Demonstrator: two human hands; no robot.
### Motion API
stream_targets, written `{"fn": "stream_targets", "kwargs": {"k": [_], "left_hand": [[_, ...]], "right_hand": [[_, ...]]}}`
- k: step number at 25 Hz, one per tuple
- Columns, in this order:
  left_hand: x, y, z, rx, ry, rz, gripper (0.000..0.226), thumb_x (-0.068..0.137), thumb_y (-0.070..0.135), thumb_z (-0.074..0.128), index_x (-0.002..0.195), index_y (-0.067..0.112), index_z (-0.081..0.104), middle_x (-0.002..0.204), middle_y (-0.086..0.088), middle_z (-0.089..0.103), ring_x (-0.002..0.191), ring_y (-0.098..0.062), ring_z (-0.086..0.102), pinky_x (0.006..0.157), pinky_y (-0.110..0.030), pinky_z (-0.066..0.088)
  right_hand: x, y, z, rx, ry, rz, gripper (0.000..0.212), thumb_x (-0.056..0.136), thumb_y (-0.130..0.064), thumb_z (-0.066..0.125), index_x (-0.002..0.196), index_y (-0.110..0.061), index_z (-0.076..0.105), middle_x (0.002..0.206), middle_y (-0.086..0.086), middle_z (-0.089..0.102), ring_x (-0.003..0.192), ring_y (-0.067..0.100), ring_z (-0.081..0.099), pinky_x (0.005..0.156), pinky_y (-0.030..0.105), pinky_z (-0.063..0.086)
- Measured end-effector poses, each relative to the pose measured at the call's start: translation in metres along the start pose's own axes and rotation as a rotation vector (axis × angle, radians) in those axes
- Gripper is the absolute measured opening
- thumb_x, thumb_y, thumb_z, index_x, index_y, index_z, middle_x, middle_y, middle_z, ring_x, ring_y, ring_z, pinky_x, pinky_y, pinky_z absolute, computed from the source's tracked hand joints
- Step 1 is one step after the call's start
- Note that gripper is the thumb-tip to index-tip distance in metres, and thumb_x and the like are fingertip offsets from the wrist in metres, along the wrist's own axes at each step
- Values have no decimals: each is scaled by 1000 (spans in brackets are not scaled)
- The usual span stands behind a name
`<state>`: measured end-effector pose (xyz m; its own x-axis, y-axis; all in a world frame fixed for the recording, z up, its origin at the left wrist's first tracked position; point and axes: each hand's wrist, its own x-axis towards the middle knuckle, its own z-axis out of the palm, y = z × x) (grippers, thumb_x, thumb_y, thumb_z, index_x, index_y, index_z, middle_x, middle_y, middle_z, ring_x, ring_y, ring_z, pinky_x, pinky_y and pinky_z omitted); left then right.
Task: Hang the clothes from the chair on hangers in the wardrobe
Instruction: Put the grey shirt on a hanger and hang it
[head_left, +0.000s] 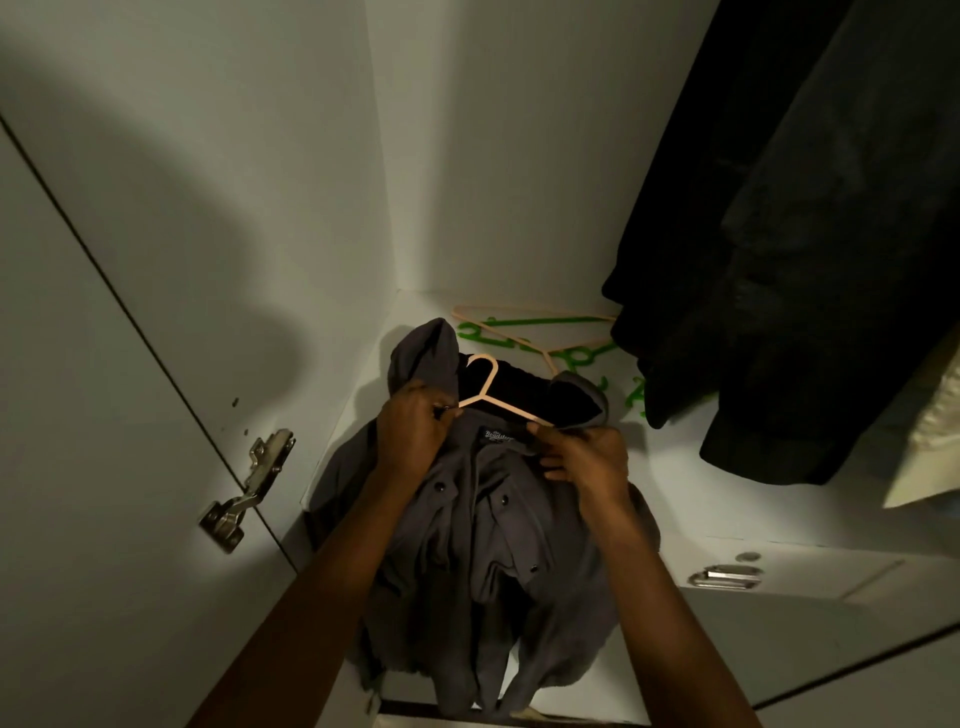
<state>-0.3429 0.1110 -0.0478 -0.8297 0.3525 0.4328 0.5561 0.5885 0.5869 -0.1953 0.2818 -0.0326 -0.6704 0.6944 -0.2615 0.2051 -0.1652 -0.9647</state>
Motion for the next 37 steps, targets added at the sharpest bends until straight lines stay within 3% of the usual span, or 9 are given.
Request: {"fn": "stream_targets", "kwargs": {"k": [3,9,13,18,22,27,29,33,37], "left_hand": [[-2,-2,0,-58,43,-16,20,69,18,93,74,12,75,78,-6,71,68,-23,65,64,-35,57],[-9,-4,1,-42,-10,-140,12,78,19,87,83,13,78,84,-4,74,76,-21,69,71,-32,56],[-15,5,1,87,29,-96,2,85,15,80,85,13,81,89,-11,71,76,-28,66,64,-29,45],[-19,14,-5,229,98,-88,13,78,15,86,75,15,74,84,-10,69,71,-28,65,55,-27,35],[-19,11,-4,362,40,-269,41,82,41,80,104,9,69,105,-14,65,97,-31,60,67,-38,48],[-15,7,-13,199,35,-135,21,80,24,85,74,9,71,85,-12,67,85,-30,59,62,-33,39],[-12,-3,-17,116,57,-66,20,74,16,88,66,10,71,77,-9,65,78,-29,59,61,-33,44],[-12,-14,-18,46,152,70,9,75,10,86,76,12,77,83,-9,68,76,-29,63,61,-42,56],[-20,-7,-16,-86,244,41,8,79,18,86,79,14,79,87,-5,72,72,-23,66,62,-39,57]], "right_hand": [[2,4,-1,82,42,-5,4,81,3,76,85,2,74,83,19,75,63,25,72,53,29,56],[0,4,-13,297,-33,19,15,75,21,73,78,7,70,78,20,71,69,30,71,63,29,63],[-5,5,-10,321,-9,-28,19,73,18,78,68,2,68,70,16,70,62,27,71,60,29,62],[-8,5,-9,328,-11,-58,14,75,9,81,75,2,70,78,21,73,69,30,74,66,33,64],[-11,5,-2,327,22,-84,22,75,8,81,93,12,70,91,25,74,79,34,74,65,30,62],[-19,2,25,399,138,-135,15,75,12,79,82,7,67,83,24,72,75,32,72,67,34,61],[-21,9,40,373,207,-151,13,73,11,80,79,8,70,81,24,74,72,33,72,70,40,61],[-21,17,54,306,275,-252,24,70,3,83,58,-11,68,68,21,70,63,30,67,66,46,59],[-21,17,54,280,258,-332,19,81,4,78,66,-2,67,66,18,69,63,26,69,62,36,57]]}}
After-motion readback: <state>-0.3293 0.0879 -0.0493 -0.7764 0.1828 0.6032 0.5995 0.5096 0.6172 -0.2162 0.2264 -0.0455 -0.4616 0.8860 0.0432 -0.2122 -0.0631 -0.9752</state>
